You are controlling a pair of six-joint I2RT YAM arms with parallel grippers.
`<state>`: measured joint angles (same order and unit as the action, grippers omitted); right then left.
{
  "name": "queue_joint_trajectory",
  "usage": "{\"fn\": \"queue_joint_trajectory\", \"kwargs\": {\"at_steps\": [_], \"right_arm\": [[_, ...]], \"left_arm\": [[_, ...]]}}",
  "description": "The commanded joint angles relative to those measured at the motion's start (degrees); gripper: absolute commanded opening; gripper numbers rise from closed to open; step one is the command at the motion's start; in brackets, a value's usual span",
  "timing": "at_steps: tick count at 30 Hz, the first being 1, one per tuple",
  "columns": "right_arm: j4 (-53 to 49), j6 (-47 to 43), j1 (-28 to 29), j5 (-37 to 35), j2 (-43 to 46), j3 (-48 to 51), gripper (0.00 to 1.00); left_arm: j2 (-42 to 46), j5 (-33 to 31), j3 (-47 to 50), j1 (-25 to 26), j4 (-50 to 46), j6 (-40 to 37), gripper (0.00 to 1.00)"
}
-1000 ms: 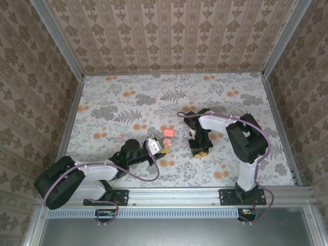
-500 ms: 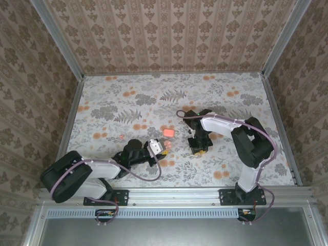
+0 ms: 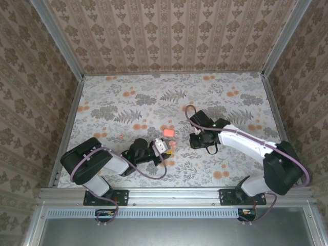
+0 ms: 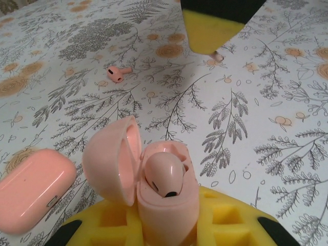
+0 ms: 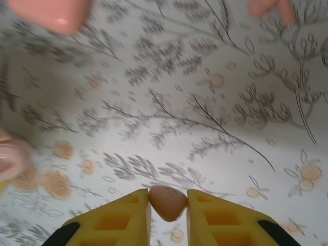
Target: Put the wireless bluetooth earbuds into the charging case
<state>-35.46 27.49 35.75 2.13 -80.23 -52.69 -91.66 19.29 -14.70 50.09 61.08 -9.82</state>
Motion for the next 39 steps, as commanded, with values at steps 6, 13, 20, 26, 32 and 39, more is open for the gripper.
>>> {"fn": "queue_joint_trajectory", "kwargs": {"at_steps": [6, 13, 20, 26, 32, 39], "right_arm": [[22.75, 2.41, 0.9, -0.05, 9.45, 9.67, 0.22], [38.09, 2.51, 1.52, 2.1, 14.57, 17.46, 0.23], [46.37, 1.84, 2.24, 6.24, 14.88, 21.0, 0.23], [47.57, 0.92, 3.61, 6.95, 14.4, 21.75, 0.23], [47.22, 0.66, 4.07, 7.01, 14.81, 22.51, 0.22], [47.54, 0.64, 4.51, 7.01, 15.27, 23.6, 0.23]], "left_arm": [[-3.47, 2.07, -3.16, 0.8, 7.0, 2.83, 0.12], [-5.65, 2.33, -4.37, 0.83, 9.89, 4.72, 0.12], [-6.27, 2.42, -5.24, 0.85, 10.59, 5.43, 0.12], [-5.92, 2.33, -5.83, 0.87, 11.06, 6.21, 0.12], [-5.54, 2.16, -6.38, 0.8, 11.26, 6.66, 0.12], [-4.81, 2.24, -7.03, 0.66, 11.61, 7.55, 0.12]]}}
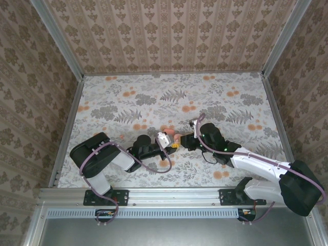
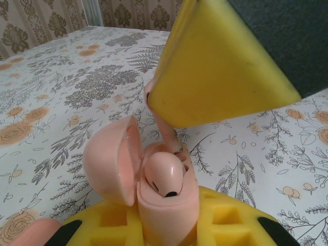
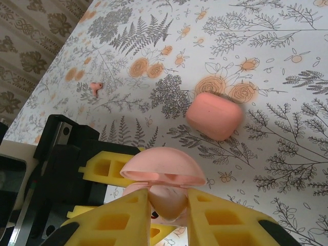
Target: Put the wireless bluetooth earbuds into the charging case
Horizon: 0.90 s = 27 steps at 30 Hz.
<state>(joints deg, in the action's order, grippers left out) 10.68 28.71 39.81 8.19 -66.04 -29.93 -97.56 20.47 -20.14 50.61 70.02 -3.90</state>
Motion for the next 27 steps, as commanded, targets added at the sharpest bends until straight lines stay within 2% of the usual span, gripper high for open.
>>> {"fn": "queue_joint_trajectory", "kwargs": {"at_steps": [1, 21, 27], "right_arm": [[1.63, -0.58, 0.44, 0.96, 1.2, 1.04, 0.23], [5.32, -0.84, 1.3, 3.24, 2.48, 3.22, 0.24], [4.74, -0.84, 1.37, 2.58, 3.49, 3.24, 0.34]], "left_arm": [[1.23, 1.06, -1.57, 0.09, 2.75, 1.75, 0.12], [2.89, 0.8, -1.6, -0.48, 2.75, 2.45, 0.12], [2.99, 0.89, -1.55, -0.44, 2.75, 2.5, 0.12]]}}
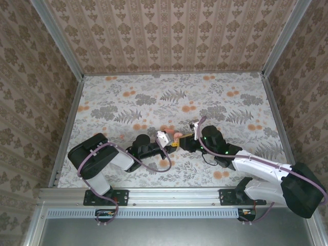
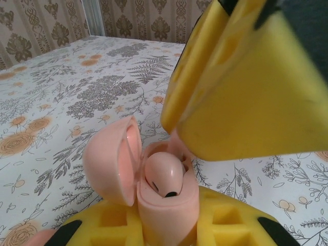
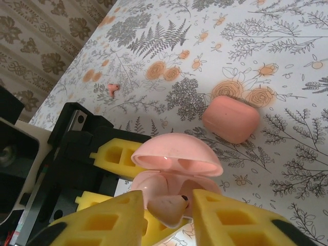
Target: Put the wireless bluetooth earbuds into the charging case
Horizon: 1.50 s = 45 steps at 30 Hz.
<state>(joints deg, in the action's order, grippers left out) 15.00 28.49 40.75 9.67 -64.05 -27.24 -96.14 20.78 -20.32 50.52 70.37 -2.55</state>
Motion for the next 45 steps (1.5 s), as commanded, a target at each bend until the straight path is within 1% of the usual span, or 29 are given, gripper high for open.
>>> {"fn": "queue_joint_trajectory", "kwargs": {"at_steps": [1, 5, 12, 17, 19, 21, 23, 25, 28, 32, 45], "right_arm": [[0.41, -0.55, 0.4, 0.9, 1.69, 0.57, 0.36], [0.1, -0.4, 0.4, 0.1, 2.83, 0.44, 0.4], [-1.63, -0.13, 0.38, -1.65, 5.43, 0.2, 0.44], [-7.08, 0.58, 0.38, -1.83, 9.25, -2.12, 0.44], [-11.9, 1.98, 0.31, -3.54, 11.21, -3.81, 0.46], [-17.85, 3.36, 0.08, -3.72, 12.12, -6.05, 0.47], [-26.2, 6.79, -0.26, -4.26, 11.71, -8.89, 0.47], [-33.15, 9.22, -0.32, -2.49, 10.0, -11.96, 0.47], [-37.81, 13.3, -0.32, 1.57, 7.67, -14.42, 0.47], [-39.77, 17.02, -0.01, 4.68, 4.64, -16.47, 0.46], [-36.9, 14.62, 0.29, 5.23, -1.68, -20.71, 0.47]], "left_arm": [[1.64, 0.58, -1.32, -0.37, 2.41, 1.15, 0.12], [1.78, 0.58, -1.15, -0.39, 2.36, 1.05, 0.12], [2.25, 0.69, -1.06, -0.38, 2.38, 1.06, 0.12], [2.58, 0.37, -0.69, -0.35, 2.33, 0.79, 0.12], [2.82, 0.01, -0.39, -0.38, 2.29, 0.71, 0.12], [3.19, -0.25, -0.25, -0.34, 2.1, 0.48, 0.12], [3.51, -0.6, -0.08, -0.35, 1.82, 0.28, 0.12], [3.72, -0.65, 0.01, -0.39, 1.34, -0.03, 0.12], [3.88, -0.81, 0.1, -0.4, 0.74, -0.31, 0.12], [4.0, -0.82, 0.1, -0.35, 0.73, -0.35, 0.12], [4.46, -0.82, 0.1, -0.38, 0.16, -0.79, 0.12]]}}
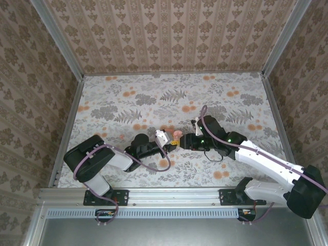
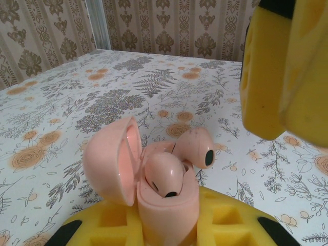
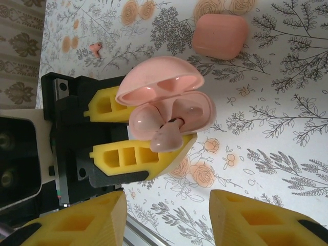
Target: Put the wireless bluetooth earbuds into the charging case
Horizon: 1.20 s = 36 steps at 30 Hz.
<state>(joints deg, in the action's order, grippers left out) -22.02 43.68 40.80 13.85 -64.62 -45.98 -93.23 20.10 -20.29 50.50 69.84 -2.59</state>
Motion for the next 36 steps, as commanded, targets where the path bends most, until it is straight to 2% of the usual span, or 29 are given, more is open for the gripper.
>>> {"fn": "queue_joint_trajectory", "kwargs": {"at_steps": [1, 14, 36], "right_arm": [[0.15, -0.77, 0.13, 0.94, -1.74, -2.29, 0.47], [1.72, -2.03, -0.85, 0.62, -6.34, -4.26, 0.46], [2.61, -2.28, -2.83, -1.81, -7.04, -2.96, 0.41]], "left_arm": [[1.65, -0.15, 0.08, -0.38, 0.71, -0.72, 0.12], [2.14, 0.03, 0.26, -0.34, 0.47, -1.28, 0.12], [3.14, -0.22, 0.96, -0.32, 0.26, -1.36, 0.12]]}}
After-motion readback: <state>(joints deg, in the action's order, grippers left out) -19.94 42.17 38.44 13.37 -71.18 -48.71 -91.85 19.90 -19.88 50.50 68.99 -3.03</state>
